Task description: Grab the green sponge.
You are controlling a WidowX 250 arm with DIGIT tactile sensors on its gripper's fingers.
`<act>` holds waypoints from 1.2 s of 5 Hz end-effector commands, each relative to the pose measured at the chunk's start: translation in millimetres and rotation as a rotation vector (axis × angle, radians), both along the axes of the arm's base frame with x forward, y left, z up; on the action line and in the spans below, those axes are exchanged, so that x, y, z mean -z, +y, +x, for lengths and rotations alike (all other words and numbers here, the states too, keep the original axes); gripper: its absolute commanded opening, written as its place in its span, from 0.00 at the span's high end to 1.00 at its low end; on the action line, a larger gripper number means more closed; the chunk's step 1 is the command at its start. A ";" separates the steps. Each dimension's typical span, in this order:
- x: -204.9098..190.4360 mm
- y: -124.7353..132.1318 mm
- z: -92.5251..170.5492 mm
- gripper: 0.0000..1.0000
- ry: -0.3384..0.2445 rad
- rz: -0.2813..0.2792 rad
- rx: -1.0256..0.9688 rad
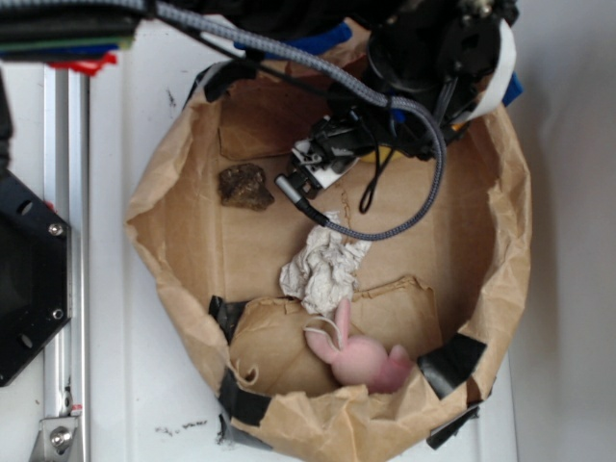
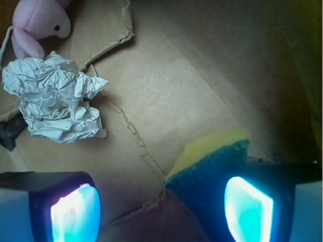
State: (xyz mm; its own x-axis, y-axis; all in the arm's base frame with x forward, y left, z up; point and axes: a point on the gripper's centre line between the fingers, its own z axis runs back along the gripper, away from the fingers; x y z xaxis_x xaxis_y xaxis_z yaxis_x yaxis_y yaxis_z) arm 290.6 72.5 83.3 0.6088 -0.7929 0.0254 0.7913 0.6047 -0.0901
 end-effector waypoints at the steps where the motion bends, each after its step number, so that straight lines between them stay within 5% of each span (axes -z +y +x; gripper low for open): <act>1: -15.6 16.7 8.3 0.00 -0.129 0.081 0.090; 4: -14.4 17.4 10.3 0.00 -0.140 0.113 0.141; 6: 5.5 21.6 14.0 0.00 -0.141 0.082 0.146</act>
